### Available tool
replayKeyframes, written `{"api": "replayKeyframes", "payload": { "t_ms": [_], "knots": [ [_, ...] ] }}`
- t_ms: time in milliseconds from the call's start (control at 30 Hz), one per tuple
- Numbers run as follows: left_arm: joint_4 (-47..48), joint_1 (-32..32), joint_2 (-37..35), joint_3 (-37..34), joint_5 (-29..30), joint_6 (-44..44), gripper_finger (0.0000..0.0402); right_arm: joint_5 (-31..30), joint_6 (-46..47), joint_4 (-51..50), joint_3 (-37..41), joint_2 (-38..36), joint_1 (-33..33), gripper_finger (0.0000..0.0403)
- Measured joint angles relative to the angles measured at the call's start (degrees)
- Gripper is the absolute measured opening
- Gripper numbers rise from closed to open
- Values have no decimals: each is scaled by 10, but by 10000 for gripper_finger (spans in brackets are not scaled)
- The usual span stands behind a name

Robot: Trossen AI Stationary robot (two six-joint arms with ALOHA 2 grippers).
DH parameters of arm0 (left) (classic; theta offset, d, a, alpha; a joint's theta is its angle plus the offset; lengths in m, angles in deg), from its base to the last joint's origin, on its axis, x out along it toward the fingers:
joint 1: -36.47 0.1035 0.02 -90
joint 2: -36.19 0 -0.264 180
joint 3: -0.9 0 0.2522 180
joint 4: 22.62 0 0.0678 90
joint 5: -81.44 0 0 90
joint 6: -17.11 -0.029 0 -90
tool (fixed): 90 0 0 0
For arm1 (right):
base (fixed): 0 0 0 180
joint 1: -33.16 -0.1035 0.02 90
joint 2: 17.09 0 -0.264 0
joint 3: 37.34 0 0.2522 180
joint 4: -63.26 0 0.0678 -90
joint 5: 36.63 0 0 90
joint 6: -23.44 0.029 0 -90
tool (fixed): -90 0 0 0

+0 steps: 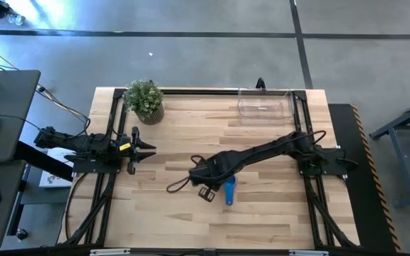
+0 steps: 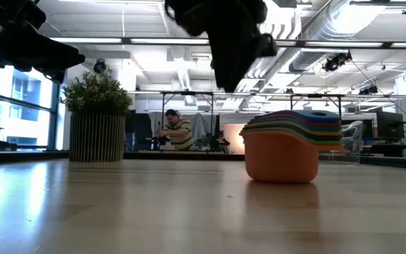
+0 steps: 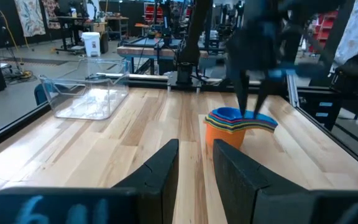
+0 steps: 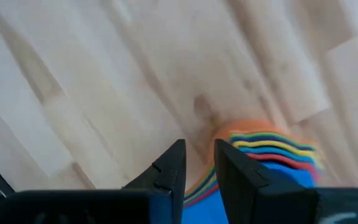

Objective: Nest measuring cups in basket
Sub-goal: Put the nested measuring cups into the transparent bin

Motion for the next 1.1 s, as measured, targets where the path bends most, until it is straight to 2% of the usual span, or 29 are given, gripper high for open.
{"api": "replayKeyframes", "payload": {
  "t_ms": [400, 933, 1100],
  "knots": [
    [0, 0, 0, 0, 0, 0, 90, -111, 258, -4, 0, -75, -22, 76],
    [0, 0, 0, 0, 0, 0, 90, -152, 596, -68, 0, -78, -120, 76],
    [0, 0, 0, 0, 0, 0, 90, -163, 653, -88, 0, -78, -142, 103]
  ]
}}
